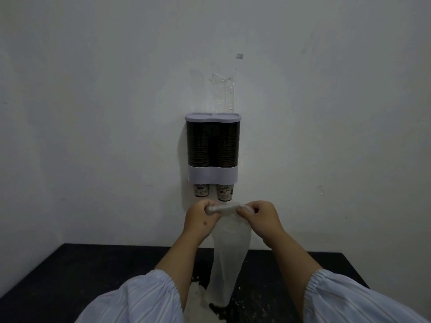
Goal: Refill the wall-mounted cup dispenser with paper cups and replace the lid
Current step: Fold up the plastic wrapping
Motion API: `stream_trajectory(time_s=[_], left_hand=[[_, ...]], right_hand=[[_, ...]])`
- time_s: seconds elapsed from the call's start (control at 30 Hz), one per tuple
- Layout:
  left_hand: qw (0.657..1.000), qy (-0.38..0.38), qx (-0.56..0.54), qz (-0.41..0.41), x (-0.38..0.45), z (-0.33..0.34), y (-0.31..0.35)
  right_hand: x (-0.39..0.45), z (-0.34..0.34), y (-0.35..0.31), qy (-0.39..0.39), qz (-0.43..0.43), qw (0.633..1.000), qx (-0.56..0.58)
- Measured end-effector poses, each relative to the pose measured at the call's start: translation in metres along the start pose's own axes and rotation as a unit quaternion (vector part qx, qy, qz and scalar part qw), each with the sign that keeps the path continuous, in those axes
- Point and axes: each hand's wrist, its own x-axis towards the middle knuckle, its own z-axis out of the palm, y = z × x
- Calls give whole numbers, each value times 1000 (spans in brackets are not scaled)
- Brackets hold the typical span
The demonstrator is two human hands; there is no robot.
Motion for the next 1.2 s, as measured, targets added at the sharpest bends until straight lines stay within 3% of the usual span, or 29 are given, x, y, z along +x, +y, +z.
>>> stream_trajectory(time_s=[0.2, 0.4, 0.57, 0.73, 0.87, 1.0, 1.2], left_hand=[[993, 90, -12, -78, -3, 7, 1], [937, 0, -232, -261, -21, 33, 16], [902, -25, -317, -291, -24, 52, 23], [840, 21, -449, -303, -24, 54, 28], [817, 54, -483, -310, -29, 55, 26], [821, 60, -461, -331, -30, 58, 22], [853, 101, -430, -276, -31, 63, 17]], right_hand=[[-1, -2, 2, 5, 13, 999, 49], [-5, -1, 6, -3, 17, 998, 60], [-9, -2, 7, -42, 39, 996, 66], [-16, -8, 7, -110, 87, 985, 98], [-19, -11, 7, -149, 109, 976, 114], [-19, -9, 11, -170, 112, 974, 99], [-21, -5, 22, -159, 141, 968, 134]])
